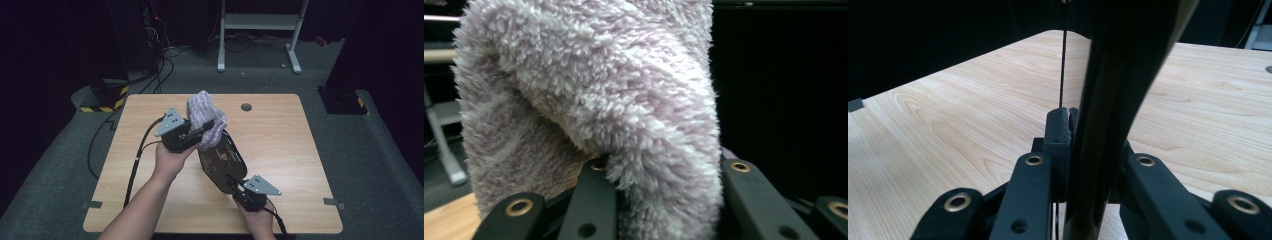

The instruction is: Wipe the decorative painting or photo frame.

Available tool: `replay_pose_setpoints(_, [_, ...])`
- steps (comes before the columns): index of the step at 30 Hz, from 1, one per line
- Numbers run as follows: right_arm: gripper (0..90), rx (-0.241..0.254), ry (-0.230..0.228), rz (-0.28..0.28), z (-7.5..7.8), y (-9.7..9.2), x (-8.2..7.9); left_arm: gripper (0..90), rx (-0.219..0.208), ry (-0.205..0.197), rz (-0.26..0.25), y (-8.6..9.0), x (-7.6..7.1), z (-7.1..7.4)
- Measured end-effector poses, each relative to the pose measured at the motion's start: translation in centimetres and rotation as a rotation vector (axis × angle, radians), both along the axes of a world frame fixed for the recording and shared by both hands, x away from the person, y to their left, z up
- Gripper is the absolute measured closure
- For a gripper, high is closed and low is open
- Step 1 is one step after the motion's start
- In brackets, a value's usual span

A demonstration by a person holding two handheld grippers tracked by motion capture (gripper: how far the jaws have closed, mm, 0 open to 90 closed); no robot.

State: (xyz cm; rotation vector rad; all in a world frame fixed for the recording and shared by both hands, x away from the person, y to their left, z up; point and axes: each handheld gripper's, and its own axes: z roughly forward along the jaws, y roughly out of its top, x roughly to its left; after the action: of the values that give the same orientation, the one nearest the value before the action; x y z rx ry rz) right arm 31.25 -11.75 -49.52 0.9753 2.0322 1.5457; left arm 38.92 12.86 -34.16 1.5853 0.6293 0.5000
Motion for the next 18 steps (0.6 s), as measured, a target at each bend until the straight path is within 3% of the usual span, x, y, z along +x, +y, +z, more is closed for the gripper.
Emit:
replay_pose_setpoints(6, [79.1,0.001,0.002,-0.004,0.0,-0.1,0.1,71.0,0.042,-0.044,-0.062,-2.0,-1.5,0.5])
replay_pose_setpoints(10, [79.1,0.001,0.002,-0.002,0.0,-0.1,0.1,70.8,0.082,-0.073,-0.048,-2.6,-1.9,0.5])
replay_pose_setpoints(13, [79.1,0.003,0.004,0.000,0.0,-0.1,0.1,70.8,0.076,-0.044,-0.034,-2.1,-1.1,0.2])
replay_pose_setpoints(18, [78.9,0.010,0.006,-0.002,0.0,0.0,0.2,70.8,0.024,0.006,-0.015,-0.6,0.4,-0.7])
